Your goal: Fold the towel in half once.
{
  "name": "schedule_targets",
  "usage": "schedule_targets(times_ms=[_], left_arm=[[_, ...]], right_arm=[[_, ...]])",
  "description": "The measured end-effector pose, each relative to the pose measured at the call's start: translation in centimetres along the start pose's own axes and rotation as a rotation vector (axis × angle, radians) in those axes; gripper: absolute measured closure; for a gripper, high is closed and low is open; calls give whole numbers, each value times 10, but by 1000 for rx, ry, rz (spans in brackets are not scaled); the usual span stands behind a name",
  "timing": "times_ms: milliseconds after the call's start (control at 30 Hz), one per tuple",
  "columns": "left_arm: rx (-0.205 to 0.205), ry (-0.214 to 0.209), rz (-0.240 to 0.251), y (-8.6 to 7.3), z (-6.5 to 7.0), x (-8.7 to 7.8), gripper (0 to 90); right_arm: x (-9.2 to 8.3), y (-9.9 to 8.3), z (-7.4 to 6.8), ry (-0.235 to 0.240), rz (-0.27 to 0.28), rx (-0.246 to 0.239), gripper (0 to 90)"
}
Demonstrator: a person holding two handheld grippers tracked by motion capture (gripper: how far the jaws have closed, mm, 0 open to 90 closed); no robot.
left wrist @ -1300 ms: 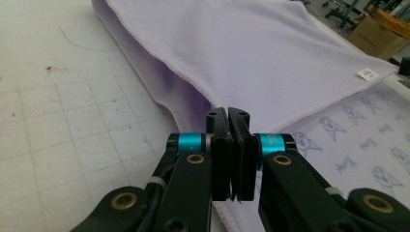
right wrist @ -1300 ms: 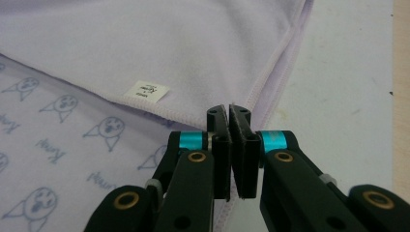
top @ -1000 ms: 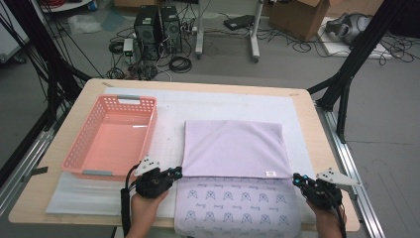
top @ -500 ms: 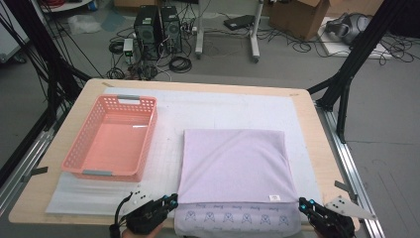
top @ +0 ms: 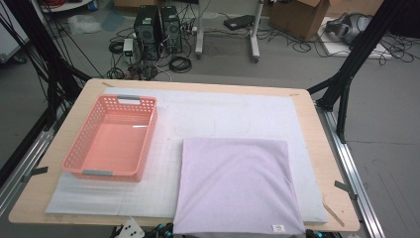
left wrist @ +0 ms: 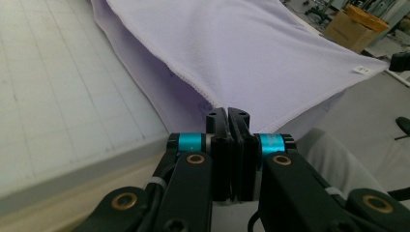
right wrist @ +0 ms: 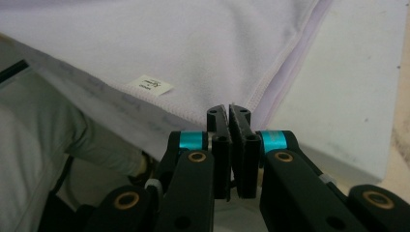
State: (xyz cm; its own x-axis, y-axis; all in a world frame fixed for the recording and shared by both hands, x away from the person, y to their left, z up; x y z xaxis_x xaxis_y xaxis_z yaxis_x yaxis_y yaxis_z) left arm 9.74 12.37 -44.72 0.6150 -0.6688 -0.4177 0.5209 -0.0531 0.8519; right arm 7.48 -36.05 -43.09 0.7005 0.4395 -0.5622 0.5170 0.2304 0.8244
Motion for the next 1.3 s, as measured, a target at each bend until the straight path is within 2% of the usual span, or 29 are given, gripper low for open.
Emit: schedule_targets(times_ms=[200,300,333,367,400,467,633,767,900,1133,1300], left_arm=[[23,-16,-23,-13,10,-13,878],[46,-32,-52,-16,10,-12,867],[51,-28,-51,-15,9,-10,794],[43,-21,-42,-13,7,-7,631],[46,-16,-30,-9,5,-4,545],[53,-4,3,1,1,0,507],[66,20,30,23,-11,18,469],[61,25,37,39,-22,35,463],[54,19,18,52,-35,55,448],[22,26,-2,73,-61,87,436],[14,33,-16,89,-76,107,432]], right_arm=[[-17,-15,-13,19,-20,-11,875],[-19,-21,-17,24,-50,-15,874],[-18,-23,-18,20,-66,-24,860],[-15,-23,-18,17,-77,-29,832],[-13,-22,-17,6,-73,-19,718],[-9,-16,-12,-16,-50,-1,687],[5,3,2,-72,8,12,677],[25,22,24,-108,36,58,670],[50,42,48,-126,46,107,668],[111,74,75,-149,-39,128,707],[154,96,92,-154,-53,161,703]])
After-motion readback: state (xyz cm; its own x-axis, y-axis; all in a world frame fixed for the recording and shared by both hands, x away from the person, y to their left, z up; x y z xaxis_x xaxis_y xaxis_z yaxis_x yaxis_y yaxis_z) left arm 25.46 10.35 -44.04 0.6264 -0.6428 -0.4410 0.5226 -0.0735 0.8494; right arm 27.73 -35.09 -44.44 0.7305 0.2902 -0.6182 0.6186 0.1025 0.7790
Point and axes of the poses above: each handheld gripper's, and its own axes: x roughly forward along the jaws, y roughly out of its top, z roughly to its right, the point moved 1 cm from there along x, roughly forward along the jaws
